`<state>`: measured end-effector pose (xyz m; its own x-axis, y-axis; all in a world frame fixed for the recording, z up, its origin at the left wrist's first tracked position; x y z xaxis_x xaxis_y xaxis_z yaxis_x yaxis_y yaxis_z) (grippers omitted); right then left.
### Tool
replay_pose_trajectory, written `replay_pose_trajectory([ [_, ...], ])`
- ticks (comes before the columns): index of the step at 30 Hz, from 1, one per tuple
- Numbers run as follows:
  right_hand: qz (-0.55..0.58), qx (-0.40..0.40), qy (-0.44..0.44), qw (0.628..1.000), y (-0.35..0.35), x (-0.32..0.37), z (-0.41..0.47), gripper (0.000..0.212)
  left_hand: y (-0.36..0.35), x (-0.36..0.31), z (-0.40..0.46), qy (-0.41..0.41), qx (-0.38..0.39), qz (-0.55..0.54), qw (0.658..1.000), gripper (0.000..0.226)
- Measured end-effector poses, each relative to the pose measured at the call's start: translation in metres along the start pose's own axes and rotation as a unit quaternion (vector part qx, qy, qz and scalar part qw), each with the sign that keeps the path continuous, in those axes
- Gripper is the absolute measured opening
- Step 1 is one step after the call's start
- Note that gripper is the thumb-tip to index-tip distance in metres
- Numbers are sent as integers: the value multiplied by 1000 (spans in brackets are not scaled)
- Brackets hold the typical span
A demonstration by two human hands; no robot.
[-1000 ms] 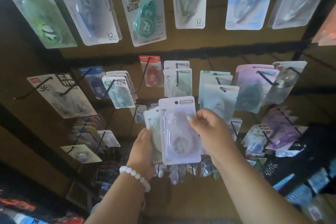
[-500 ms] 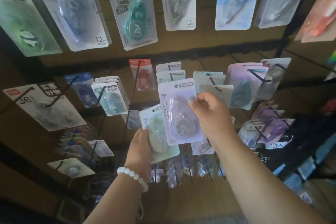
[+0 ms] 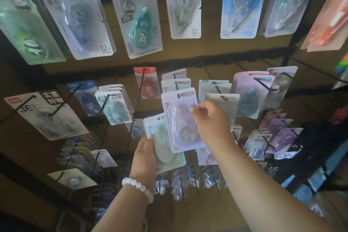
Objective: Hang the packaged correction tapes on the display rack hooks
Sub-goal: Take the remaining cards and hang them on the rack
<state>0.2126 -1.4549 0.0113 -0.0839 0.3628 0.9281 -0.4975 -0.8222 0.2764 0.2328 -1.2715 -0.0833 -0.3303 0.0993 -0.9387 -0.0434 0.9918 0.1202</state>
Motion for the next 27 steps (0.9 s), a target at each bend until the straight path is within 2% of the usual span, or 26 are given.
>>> replay_pose_trajectory([
  [6, -64, -43, 9, 997, -15, 1, 21, 20, 15, 9, -3, -10, -34, 19, 999, 24],
  [10, -86, -77, -5, 993, -27, 0, 37, 27, 22, 10, -9, 6, -37, 5, 999, 27],
  [16, -85, -73, -23, 993, -32, -6, 43, 33, 29, 4, -14, -39, -53, 32, 997, 22],
  [19, -64, -61, -29, 996, -30, -9, 37, 29, 32, 6, -19, -45, -66, 15, 997, 19],
  [22, -74, -26, -56, 995, -29, -17, 25, 26, 34, 9, -21, -46, -81, 43, 995, 25],
  [25, -90, 2, -95, 991, -29, -26, 0, 41, 32, 11, -22, -36, -75, 28, 996, 28],
  [27, -78, 42, -95, 991, -30, -23, -20, 42, 26, 9, -25, -36, -67, 24, 997, 28],
])
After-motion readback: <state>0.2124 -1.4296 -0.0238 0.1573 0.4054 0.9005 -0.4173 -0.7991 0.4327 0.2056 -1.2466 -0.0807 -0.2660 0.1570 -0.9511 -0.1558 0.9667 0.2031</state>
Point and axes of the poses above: each hand's wrist, its own z-axis towards the middle knuckle, its own y-axis out of the back of the hand, x = y × z, the point moved 5 cm from there along z, towards the middle knuckle, and after that the axes turned 8 degrees about z, right-handed, at the moved point
